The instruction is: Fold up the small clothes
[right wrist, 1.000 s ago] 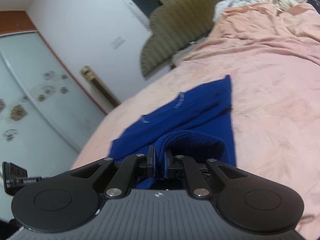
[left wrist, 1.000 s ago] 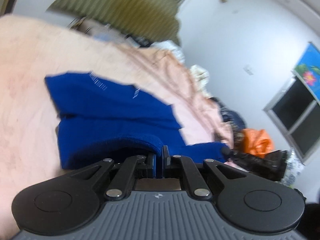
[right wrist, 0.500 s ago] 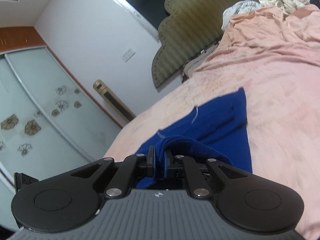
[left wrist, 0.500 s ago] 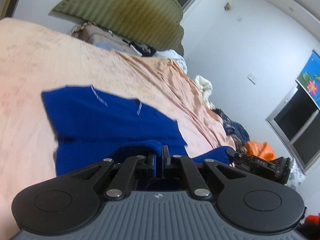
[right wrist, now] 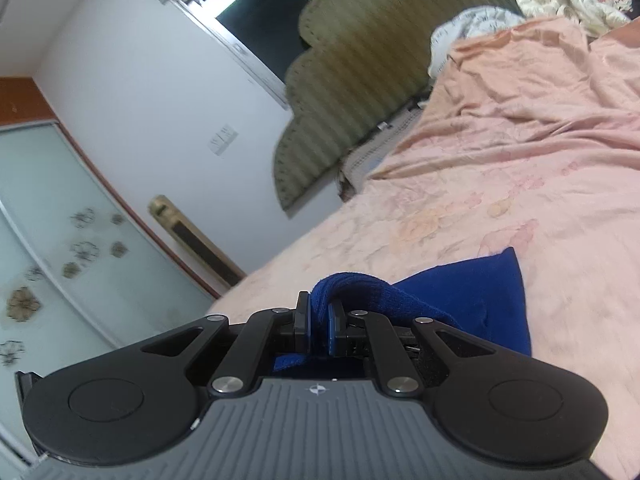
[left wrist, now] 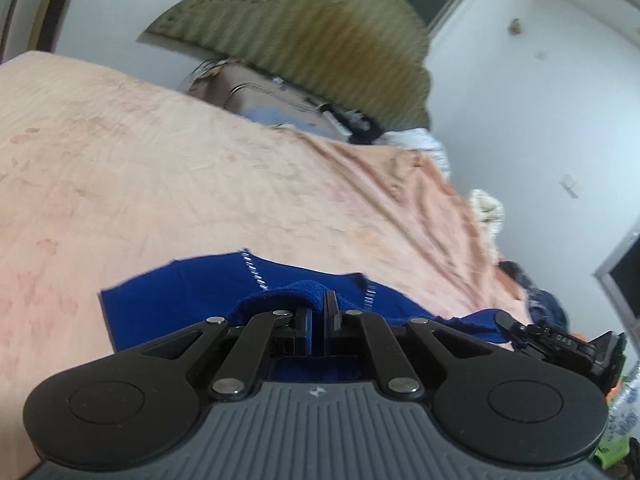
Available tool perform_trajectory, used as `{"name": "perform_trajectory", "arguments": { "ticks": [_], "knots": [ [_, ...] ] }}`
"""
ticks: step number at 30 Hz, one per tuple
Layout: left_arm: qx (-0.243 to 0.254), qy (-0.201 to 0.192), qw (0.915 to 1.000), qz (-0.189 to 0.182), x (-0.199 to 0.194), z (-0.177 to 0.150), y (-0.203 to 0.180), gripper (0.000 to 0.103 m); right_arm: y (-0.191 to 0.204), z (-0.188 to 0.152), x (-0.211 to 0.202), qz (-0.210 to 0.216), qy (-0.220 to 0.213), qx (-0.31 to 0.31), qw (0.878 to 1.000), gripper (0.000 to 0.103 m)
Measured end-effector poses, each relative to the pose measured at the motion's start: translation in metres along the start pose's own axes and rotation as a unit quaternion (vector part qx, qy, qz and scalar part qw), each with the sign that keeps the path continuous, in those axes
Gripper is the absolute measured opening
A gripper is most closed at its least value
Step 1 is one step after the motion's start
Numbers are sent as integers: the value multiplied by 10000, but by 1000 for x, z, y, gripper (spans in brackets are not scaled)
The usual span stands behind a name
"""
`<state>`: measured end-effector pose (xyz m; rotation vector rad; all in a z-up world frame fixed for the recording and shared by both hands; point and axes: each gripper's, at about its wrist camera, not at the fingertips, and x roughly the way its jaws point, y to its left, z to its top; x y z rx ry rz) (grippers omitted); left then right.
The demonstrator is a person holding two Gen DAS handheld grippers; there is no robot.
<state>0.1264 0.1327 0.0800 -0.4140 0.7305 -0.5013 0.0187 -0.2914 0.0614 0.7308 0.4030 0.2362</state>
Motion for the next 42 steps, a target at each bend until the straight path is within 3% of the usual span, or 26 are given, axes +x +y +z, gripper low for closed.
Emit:
{"name": "perform_trajectory", "arguments": {
  "ticks": [9, 13, 15, 16, 18, 19, 21, 24, 27, 30, 32, 34, 36, 39, 42],
  "knots": [
    [-540, 429, 9959, 584, 84, 16, 50, 5, -42, 10, 113, -498, 620, 339, 9962, 12],
    [-1234, 645, 9883, 624, 100, 19, 77, 9, -59, 6, 149, -768, 897, 514, 9917, 28],
    [-1457, 542, 9856, 670, 97, 20, 87, 21, -66, 7, 154, -830, 806, 602, 9915, 39],
    [-1493, 430, 9852, 729, 92, 21, 90, 28, -66, 8, 153, -899, 705, 620, 9915, 39],
    [-1481, 154, 9855, 817, 81, 23, 91, 59, -62, 12, 147, -973, 517, 526, 9925, 39],
    [-1459, 6, 9855, 862, 74, 24, 91, 63, -57, 13, 143, -935, 440, 407, 9938, 39],
    [-1278, -157, 9873, 935, 67, 25, 86, 63, -45, 11, 143, -764, 513, 71, 9957, 40],
    [-839, -40, 9900, 1136, 67, 21, 67, 63, -29, 2, 160, -672, 1030, -413, 9916, 55],
    [-56, 185, 9865, 1626, 73, 5, 43, 63, -25, -8, 177, -1212, 1264, -743, 9817, 55],
    [636, 327, 9731, 2192, 77, -14, 26, 63, -31, -8, 178, -1930, 993, -1015, 9709, 53],
    [838, 370, 9680, 2334, 73, -25, 20, 63, -29, -6, 168, -2230, 722, -1070, 9662, 55],
    [955, 341, 9666, 2355, 69, -35, 10, 63, -19, -6, 156, -2459, 491, -1368, 9583, 64],
    [1114, 286, 9638, 2405, 66, -44, 0, 63, -10, -11, 143, -2344, 447, -1692, 9563, 68],
    [1293, 296, 9561, 2613, 69, -57, -10, 63, 4, -26, 133, -1891, 864, -2042, 9566, 74],
    [1370, 321, 9508, 2760, 73, -68, -15, 63, 17, -47, 130, -1794, 1290, -2472, 9434, 84]
  ]
}}
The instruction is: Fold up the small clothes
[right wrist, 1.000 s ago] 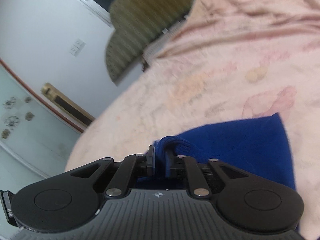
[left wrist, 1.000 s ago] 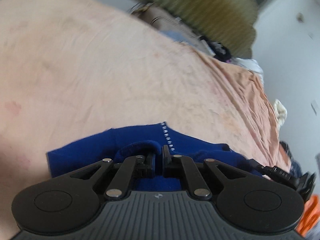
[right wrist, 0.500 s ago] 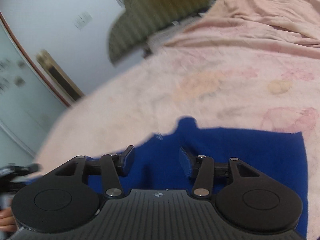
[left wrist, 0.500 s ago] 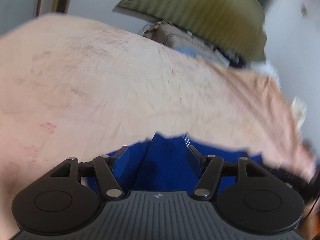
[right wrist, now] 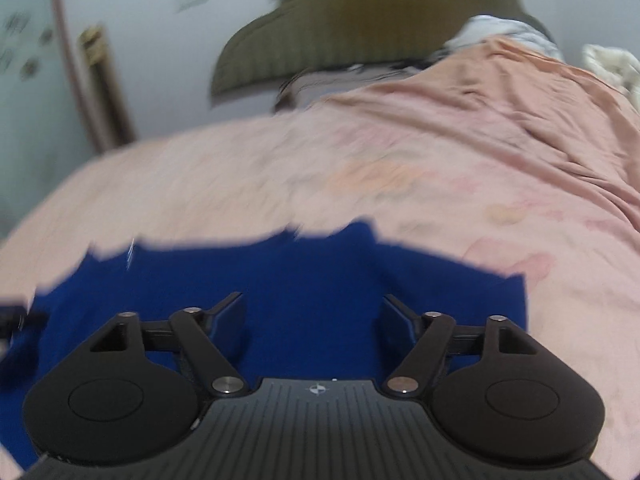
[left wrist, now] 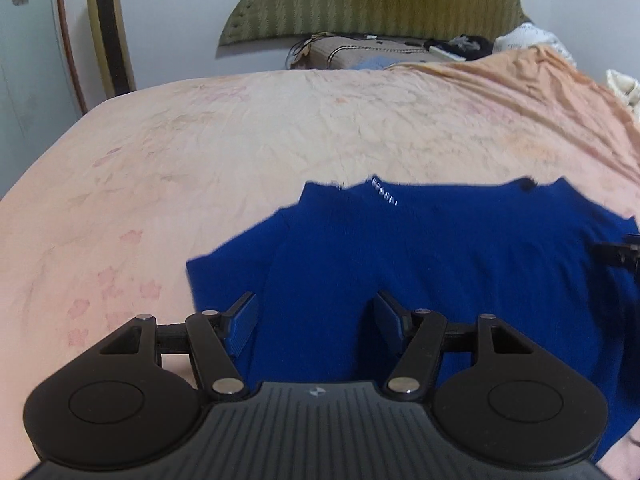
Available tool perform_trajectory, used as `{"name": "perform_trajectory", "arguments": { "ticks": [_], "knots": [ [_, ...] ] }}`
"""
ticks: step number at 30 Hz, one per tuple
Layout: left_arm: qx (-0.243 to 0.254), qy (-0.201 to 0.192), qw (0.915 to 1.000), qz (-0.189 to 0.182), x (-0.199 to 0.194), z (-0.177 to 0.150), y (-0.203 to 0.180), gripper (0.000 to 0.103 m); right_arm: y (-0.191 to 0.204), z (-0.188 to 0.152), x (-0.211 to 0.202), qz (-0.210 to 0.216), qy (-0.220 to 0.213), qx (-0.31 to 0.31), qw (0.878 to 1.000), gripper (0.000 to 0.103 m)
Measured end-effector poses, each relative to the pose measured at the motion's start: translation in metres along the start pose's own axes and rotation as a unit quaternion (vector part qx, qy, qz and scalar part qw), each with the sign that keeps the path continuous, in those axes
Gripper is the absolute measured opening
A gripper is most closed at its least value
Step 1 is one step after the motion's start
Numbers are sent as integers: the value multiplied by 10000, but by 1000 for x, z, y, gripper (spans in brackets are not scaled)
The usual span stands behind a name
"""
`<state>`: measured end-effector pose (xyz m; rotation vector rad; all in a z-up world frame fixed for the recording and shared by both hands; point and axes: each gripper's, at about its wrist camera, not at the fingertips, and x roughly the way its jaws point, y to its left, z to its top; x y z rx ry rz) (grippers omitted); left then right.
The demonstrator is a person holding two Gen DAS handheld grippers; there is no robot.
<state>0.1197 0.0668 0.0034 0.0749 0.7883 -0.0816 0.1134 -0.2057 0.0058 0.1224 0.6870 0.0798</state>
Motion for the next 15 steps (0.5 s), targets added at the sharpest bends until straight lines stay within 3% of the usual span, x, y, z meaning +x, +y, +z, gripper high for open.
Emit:
{"name": "perform_trajectory", "arguments": {
  "ticks": [4, 9, 15],
  "knots": [
    [130, -109, 9996, 229, -3, -7, -8, 64, 13, -15, -4, -861, 152, -454, 9951, 88],
    [171, -138, 9992, 346, -5, -13, -11, 68, 19, -32, -34, -734, -167, -253, 9968, 98],
    [165, -174, 9987, 449, -5, -19, -13, 72, 20, -56, -32, -874, 12, -211, 9960, 100]
  ]
}}
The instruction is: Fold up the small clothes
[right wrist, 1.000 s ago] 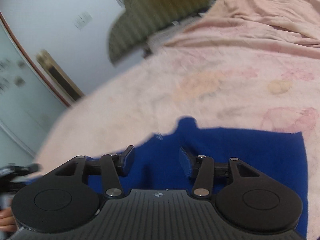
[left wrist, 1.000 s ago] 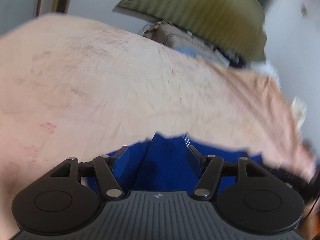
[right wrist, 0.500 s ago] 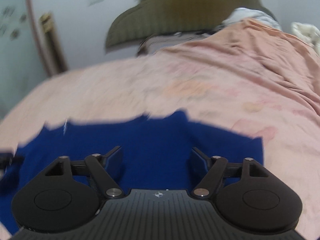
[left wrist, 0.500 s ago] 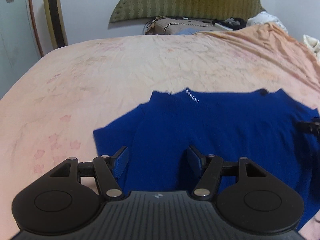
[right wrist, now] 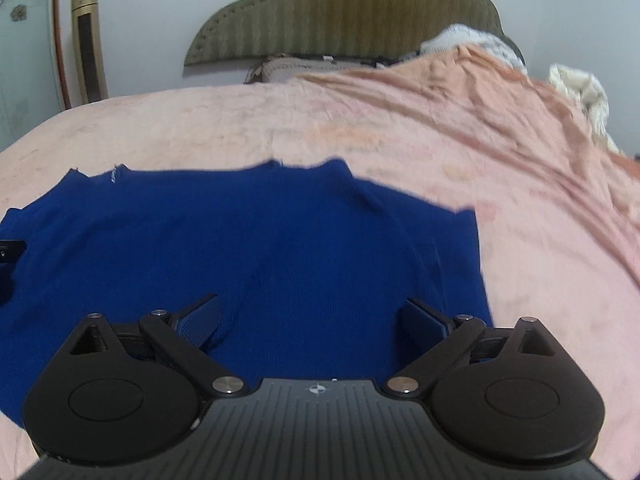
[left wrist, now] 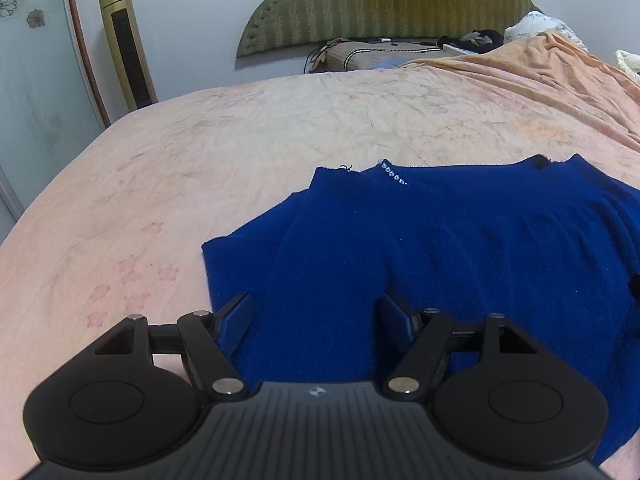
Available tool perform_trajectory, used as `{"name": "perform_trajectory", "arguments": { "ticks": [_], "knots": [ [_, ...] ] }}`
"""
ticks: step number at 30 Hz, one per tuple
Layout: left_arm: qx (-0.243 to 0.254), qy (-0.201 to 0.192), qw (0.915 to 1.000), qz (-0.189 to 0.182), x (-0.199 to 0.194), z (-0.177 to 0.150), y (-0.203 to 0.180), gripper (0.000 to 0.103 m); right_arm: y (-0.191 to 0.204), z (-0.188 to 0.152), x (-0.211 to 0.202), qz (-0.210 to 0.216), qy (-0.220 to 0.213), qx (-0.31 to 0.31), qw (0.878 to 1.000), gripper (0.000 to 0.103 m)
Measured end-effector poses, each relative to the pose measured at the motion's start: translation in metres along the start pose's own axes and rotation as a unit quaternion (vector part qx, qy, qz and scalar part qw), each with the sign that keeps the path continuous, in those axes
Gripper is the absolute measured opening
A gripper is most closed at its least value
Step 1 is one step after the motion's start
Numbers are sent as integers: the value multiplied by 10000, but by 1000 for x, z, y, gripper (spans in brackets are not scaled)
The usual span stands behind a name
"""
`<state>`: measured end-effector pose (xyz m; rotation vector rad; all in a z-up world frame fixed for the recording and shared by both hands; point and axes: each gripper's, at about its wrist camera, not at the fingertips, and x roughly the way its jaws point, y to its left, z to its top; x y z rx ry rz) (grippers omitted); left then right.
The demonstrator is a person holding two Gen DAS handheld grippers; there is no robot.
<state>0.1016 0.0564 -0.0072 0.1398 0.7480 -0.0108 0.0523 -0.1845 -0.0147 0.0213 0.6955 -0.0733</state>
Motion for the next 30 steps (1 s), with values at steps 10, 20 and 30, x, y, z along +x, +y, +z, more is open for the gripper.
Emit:
{"name": "perform_trajectory", "arguments": {
  "ticks": [10, 20, 30],
  "knots": [
    [27, -269, 9992, 289, -1, -12, -7, 80, 1, -18, 4, -7, -238, 190, 9995, 103],
    [-125, -753, 9960, 456, -3, -29, -10, 86, -1, -23, 4, 39, -356, 267, 9990, 103],
    [-364, -826, 9954, 319, -1, -33, -2, 93, -1, -23, 3, 56, -369, 311, 9988, 103]
  ]
}}
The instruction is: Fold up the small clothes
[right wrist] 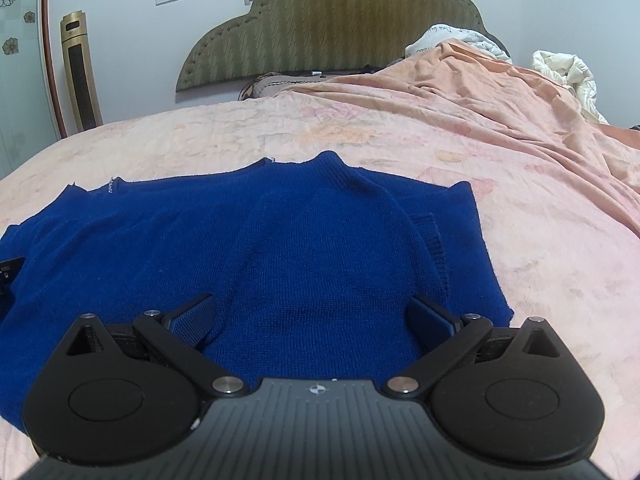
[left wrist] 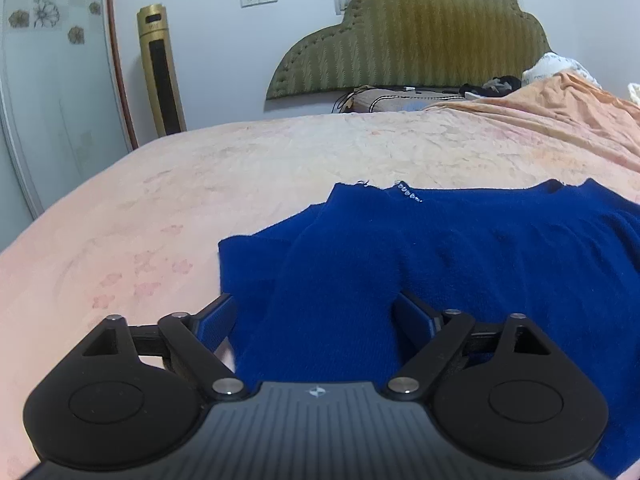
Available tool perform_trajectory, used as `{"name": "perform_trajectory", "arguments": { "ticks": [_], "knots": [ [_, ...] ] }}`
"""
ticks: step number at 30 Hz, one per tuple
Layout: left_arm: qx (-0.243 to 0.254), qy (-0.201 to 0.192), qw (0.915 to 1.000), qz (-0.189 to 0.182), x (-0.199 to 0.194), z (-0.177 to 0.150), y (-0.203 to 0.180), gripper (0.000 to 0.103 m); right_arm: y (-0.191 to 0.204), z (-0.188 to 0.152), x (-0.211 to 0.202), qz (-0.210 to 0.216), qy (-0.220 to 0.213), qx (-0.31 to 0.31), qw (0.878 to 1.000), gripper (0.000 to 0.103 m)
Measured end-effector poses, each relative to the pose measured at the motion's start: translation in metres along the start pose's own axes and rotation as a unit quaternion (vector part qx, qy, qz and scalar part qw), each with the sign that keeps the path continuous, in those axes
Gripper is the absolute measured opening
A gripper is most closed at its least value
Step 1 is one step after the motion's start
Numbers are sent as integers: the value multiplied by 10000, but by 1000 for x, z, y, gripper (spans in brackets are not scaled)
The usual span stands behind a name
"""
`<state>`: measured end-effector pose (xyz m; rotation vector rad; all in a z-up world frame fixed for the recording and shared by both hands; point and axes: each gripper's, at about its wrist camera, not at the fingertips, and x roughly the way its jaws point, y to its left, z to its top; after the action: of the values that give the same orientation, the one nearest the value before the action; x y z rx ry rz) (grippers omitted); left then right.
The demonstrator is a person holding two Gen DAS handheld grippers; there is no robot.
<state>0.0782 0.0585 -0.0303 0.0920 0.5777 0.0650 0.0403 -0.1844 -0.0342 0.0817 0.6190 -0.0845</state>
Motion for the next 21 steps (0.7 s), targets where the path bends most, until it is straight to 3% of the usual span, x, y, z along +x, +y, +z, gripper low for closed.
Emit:
{"name": "perform_trajectory", "arguments": {
  "ticks": [3, 8, 21],
  "knots": [
    [-258, 130, 9996, 11, 4, 0, 8, 102, 0, -1, 0, -14, -3, 10, 10000, 103],
    [-1061, 340, 9932, -350, 11, -5, 27, 103, 0, 0, 1, -19, -2, 13, 10000, 103],
    [-1111, 322, 9925, -404, 10, -6, 28, 103, 1, 0, 1, -24, 10, -2, 10000, 103]
  ]
}}
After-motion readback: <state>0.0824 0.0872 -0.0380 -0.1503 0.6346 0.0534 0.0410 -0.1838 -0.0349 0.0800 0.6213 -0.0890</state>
